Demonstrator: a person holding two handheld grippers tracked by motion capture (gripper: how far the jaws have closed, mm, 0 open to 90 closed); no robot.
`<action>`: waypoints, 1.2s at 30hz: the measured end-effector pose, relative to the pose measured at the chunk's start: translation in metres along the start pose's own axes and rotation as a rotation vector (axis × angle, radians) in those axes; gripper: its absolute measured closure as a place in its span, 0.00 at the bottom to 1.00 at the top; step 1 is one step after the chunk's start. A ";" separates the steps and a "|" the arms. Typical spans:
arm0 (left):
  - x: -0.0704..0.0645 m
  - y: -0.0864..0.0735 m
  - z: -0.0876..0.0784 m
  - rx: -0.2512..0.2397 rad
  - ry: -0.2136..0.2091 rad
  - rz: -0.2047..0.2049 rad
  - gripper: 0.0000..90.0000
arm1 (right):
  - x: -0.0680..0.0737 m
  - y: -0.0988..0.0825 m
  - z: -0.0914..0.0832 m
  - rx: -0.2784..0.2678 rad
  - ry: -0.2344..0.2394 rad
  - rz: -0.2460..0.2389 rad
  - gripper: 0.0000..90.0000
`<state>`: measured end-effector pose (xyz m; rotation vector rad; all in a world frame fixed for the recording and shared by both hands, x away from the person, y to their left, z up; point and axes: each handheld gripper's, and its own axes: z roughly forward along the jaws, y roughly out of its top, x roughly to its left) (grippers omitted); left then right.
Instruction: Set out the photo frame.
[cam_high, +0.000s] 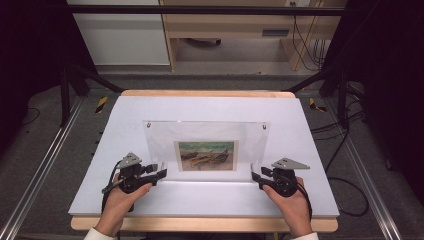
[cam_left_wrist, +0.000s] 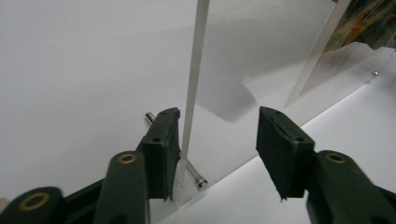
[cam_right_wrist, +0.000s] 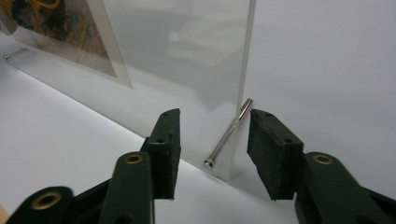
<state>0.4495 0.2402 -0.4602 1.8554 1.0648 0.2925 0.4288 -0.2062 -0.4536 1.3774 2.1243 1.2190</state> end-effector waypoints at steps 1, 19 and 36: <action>-0.001 -0.001 0.000 0.006 0.008 0.017 0.48 | -0.001 0.000 0.000 -0.002 -0.006 -0.010 0.52; 0.001 -0.006 -0.014 -0.008 0.036 0.053 0.16 | -0.002 -0.005 -0.011 -0.039 -0.085 -0.093 0.12; 0.020 -0.010 -0.033 -0.025 0.086 0.079 0.12 | -0.020 -0.018 -0.033 -0.054 -0.125 -0.065 0.11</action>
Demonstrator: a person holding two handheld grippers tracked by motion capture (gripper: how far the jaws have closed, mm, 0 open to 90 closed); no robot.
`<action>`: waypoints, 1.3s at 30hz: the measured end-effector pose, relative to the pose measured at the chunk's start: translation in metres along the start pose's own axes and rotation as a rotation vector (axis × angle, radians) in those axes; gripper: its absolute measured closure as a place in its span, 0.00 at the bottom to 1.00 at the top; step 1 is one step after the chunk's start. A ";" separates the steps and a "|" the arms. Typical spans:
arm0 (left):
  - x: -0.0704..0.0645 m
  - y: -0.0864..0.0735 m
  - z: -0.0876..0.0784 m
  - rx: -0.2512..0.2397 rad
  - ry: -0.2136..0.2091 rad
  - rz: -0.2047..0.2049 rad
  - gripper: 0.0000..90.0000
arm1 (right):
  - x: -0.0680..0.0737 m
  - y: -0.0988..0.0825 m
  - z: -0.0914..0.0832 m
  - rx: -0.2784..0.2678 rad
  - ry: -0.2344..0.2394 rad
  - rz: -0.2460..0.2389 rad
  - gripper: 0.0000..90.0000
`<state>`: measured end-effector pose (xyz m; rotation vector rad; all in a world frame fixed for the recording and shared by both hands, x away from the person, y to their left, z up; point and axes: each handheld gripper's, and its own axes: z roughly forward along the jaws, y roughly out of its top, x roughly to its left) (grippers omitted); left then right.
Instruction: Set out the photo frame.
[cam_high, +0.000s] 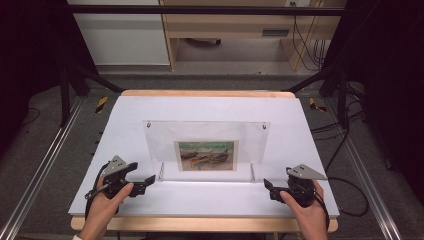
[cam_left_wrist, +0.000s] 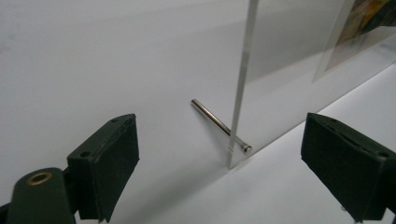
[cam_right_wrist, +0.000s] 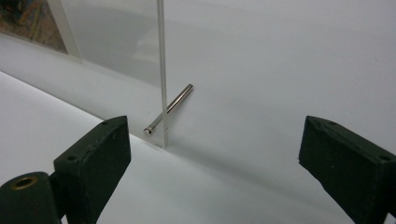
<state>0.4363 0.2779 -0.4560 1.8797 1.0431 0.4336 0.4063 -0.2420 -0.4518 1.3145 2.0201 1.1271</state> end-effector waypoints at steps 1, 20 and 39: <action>0.002 0.000 -0.001 -0.002 0.003 0.000 0.12 | -0.002 -0.001 -0.001 -0.002 -0.002 0.000 0.11; 0.035 -0.005 -0.023 -0.049 0.123 -0.043 0.12 | -0.023 -0.015 -0.020 -0.011 -0.049 0.055 0.10; 0.044 -0.003 -0.023 -0.037 0.236 0.015 0.12 | -0.036 -0.013 -0.007 0.019 -0.159 0.102 0.10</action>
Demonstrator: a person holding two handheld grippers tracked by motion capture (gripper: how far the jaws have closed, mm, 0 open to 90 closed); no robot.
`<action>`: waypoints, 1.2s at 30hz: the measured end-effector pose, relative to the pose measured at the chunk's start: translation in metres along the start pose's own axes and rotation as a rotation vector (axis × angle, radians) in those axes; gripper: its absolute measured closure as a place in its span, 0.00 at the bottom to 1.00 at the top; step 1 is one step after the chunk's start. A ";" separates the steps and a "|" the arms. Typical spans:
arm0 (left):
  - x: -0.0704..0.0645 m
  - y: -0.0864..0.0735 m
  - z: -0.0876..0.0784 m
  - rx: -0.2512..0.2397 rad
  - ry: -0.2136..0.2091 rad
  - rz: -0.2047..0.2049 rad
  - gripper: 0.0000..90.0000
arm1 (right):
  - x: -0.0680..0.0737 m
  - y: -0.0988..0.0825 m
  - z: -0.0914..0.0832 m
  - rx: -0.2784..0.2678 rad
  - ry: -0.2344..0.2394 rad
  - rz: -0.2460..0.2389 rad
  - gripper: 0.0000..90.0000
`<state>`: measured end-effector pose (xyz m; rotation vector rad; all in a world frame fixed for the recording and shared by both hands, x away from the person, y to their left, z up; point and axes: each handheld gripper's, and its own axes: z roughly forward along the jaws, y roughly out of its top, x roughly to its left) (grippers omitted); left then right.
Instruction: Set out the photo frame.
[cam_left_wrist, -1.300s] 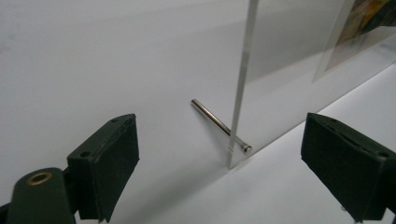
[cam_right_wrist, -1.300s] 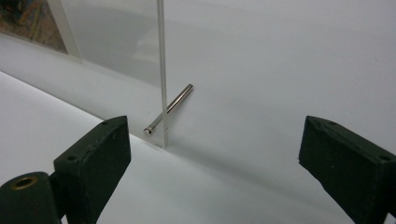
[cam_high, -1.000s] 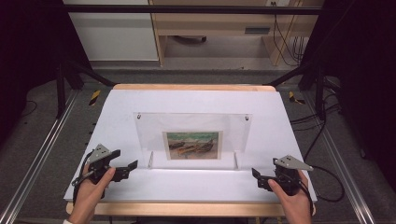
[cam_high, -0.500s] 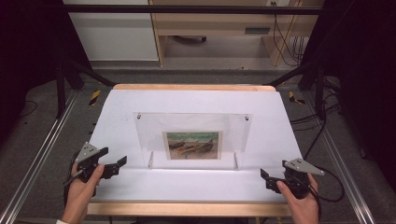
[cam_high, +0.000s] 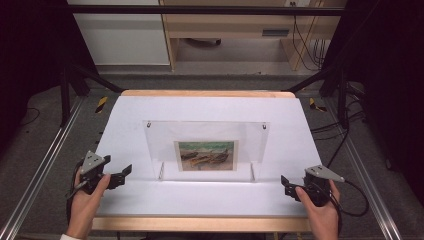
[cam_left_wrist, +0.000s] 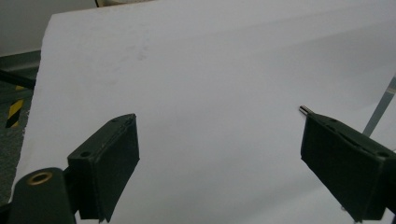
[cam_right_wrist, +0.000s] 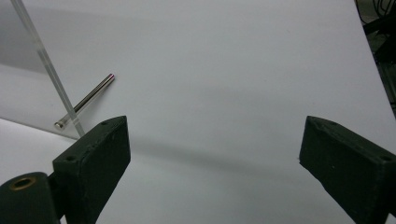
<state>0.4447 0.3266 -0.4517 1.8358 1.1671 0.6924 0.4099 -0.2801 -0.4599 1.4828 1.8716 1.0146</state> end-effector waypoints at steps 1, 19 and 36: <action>-0.001 0.001 0.002 0.003 0.006 0.015 0.12 | 0.001 0.001 0.003 0.003 -0.002 -0.006 0.10; 0.000 0.014 0.035 0.050 -0.005 0.053 0.12 | -0.002 0.023 0.039 0.028 -0.038 -0.008 0.11; 0.010 0.028 0.061 0.024 -0.010 0.003 0.12 | -0.011 0.037 0.063 0.039 -0.059 0.000 0.12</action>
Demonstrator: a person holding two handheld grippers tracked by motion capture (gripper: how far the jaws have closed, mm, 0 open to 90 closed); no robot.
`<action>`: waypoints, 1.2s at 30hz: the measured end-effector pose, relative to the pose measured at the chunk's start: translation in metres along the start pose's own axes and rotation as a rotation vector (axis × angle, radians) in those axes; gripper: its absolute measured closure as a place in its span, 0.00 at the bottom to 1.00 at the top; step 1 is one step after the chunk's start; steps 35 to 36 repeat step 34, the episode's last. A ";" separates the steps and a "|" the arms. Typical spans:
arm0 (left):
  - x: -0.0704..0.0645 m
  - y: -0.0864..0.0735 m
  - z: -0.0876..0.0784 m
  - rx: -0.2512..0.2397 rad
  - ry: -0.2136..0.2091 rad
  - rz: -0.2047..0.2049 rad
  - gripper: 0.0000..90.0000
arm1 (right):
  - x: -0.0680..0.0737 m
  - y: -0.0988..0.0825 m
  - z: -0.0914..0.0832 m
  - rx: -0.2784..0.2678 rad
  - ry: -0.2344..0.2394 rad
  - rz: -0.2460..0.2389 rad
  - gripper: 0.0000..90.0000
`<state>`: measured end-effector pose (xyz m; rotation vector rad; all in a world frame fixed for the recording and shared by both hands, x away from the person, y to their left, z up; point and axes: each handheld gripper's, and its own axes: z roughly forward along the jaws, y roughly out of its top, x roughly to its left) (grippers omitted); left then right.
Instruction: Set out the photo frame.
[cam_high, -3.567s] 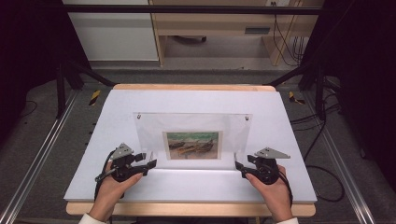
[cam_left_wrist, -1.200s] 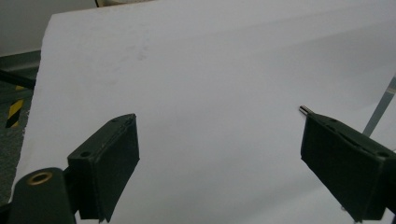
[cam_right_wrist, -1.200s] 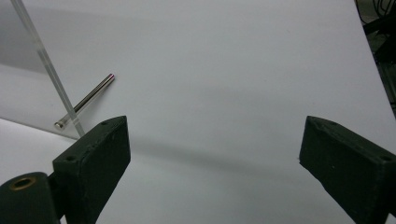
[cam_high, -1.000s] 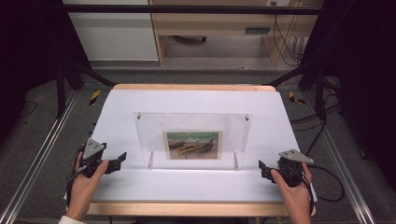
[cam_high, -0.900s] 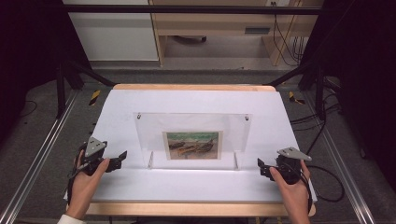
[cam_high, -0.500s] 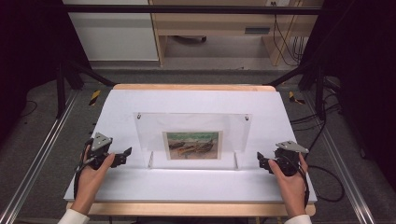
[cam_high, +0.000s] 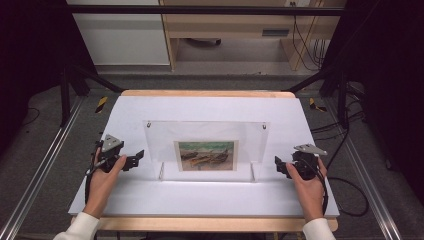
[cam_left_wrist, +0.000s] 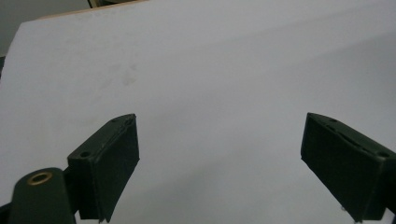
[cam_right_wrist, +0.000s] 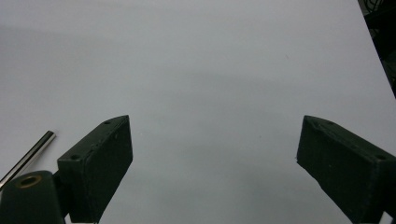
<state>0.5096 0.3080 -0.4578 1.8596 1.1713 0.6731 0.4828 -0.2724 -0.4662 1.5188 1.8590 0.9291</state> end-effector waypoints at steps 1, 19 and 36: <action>0.001 0.000 0.001 -0.005 0.001 -0.005 0.12 | 0.000 0.001 0.002 0.003 -0.001 0.001 0.12; 0.013 0.000 0.013 -0.049 0.019 -0.056 0.12 | -0.002 0.013 0.026 -0.002 -0.043 0.018 0.15; 0.021 -0.013 0.012 -0.039 0.034 -0.073 0.12 | -0.012 0.007 0.030 -0.054 -0.061 0.072 0.14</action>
